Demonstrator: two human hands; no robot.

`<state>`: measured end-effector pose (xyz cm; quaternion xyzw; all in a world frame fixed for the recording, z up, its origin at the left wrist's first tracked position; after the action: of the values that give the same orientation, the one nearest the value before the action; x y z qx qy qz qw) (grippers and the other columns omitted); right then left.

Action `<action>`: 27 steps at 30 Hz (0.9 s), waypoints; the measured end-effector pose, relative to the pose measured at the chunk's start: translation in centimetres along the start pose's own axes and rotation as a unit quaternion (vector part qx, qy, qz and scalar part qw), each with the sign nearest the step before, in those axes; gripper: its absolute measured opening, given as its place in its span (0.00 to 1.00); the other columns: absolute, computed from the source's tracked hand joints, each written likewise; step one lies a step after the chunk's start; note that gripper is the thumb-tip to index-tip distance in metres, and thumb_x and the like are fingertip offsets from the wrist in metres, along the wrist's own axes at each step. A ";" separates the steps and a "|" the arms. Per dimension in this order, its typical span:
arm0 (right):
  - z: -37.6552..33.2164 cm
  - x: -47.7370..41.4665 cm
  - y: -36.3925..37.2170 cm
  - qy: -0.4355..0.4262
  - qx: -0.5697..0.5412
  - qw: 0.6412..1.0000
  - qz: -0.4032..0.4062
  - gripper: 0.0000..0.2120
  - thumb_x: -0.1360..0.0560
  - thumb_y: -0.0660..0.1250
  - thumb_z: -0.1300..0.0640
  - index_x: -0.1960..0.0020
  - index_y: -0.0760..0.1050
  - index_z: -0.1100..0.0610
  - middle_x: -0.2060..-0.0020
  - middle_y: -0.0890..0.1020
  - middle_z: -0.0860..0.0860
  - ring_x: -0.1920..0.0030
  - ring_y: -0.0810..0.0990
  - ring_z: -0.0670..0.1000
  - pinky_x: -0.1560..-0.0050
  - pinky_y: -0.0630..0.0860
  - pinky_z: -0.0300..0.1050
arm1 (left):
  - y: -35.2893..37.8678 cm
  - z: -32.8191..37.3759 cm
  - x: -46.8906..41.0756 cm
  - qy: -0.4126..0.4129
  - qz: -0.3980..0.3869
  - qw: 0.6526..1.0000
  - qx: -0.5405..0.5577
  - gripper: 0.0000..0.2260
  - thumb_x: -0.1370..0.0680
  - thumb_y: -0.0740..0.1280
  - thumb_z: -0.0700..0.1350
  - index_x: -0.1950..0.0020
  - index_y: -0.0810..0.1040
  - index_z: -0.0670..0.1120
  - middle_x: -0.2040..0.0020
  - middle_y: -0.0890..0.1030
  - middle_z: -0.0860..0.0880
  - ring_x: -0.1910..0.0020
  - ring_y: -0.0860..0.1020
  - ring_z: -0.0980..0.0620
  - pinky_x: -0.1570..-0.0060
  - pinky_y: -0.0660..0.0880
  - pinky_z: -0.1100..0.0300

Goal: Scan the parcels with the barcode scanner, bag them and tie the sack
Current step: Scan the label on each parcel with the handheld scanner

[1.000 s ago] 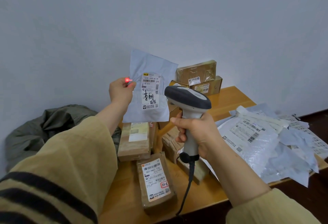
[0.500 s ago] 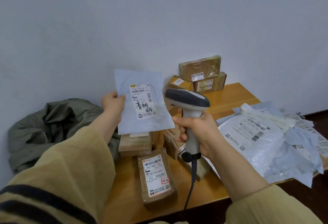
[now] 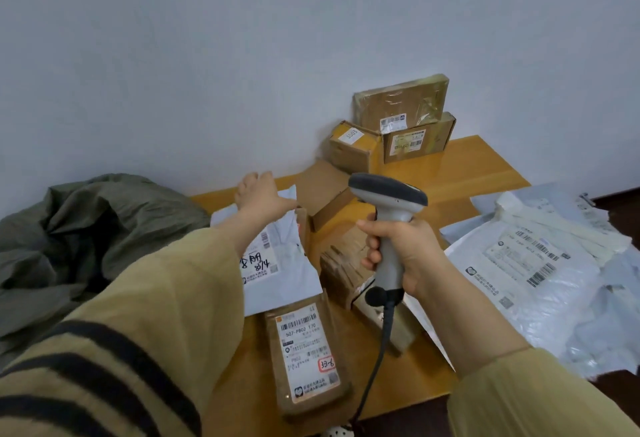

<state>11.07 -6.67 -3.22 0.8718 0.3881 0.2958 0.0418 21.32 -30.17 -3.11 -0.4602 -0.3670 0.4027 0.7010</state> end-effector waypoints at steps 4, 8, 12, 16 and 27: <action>-0.5 -3.3 -1.0 0.025 -0.005 0.999 0.023 0.08 0.28 0.71 0.66 0.61 0.71 0.61 0.76 0.72 0.54 0.79 0.68 0.50 0.73 0.72 0.43 | 3.9 4.4 -4.8 0.034 -0.065 0.996 -0.058 0.42 0.33 0.72 0.63 0.28 0.62 0.42 0.31 0.66 0.40 0.31 0.65 0.40 0.36 0.66 0.50; -0.9 -6.6 -1.4 0.048 -0.007 0.998 0.043 0.09 0.28 0.70 0.66 0.61 0.70 0.61 0.75 0.70 0.55 0.80 0.68 0.50 0.74 0.73 0.42 | 8.5 6.1 -9.3 0.029 -0.147 0.979 -0.139 0.56 0.40 0.72 0.70 0.24 0.51 0.41 0.27 0.60 0.37 0.28 0.59 0.36 0.31 0.60 0.45; -0.7 -9.5 -1.9 0.062 -0.013 0.997 0.052 0.08 0.27 0.70 0.66 0.60 0.71 0.62 0.76 0.71 0.55 0.80 0.68 0.50 0.73 0.74 0.43 | 12.1 6.1 -12.0 0.028 -0.198 0.955 -0.219 0.64 0.41 0.70 0.73 0.23 0.39 0.41 0.24 0.48 0.33 0.25 0.48 0.34 0.28 0.48 0.40; -0.4 -11.1 -2.2 0.068 -0.022 0.996 0.057 0.07 0.27 0.69 0.66 0.60 0.71 0.62 0.76 0.70 0.54 0.80 0.68 0.50 0.72 0.75 0.43 | 14.2 6.0 -13.9 0.024 -0.232 0.944 -0.234 0.66 0.43 0.71 0.73 0.24 0.34 0.43 0.24 0.44 0.33 0.25 0.45 0.34 0.28 0.46 0.38; -0.7 -11.1 -2.4 0.058 -0.021 0.997 0.052 0.07 0.27 0.69 0.66 0.59 0.71 0.62 0.76 0.70 0.55 0.80 0.67 0.50 0.71 0.74 0.44 | 15.5 5.1 -15.7 -0.001 -0.207 0.962 -0.177 0.65 0.42 0.77 0.65 0.24 0.35 0.44 0.25 0.50 0.35 0.25 0.50 0.36 0.29 0.56 0.40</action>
<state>3.35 -12.89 -8.72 0.8710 0.3382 0.3557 0.0218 6.86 -38.63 -18.41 -0.4905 -0.5198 0.1783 0.6763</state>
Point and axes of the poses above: each hand's wrist, its own x-axis away from the middle knuckle, its own y-axis out of the palm, z = x × y, the point moved 10 cm from there along -x, towards the middle knuckle
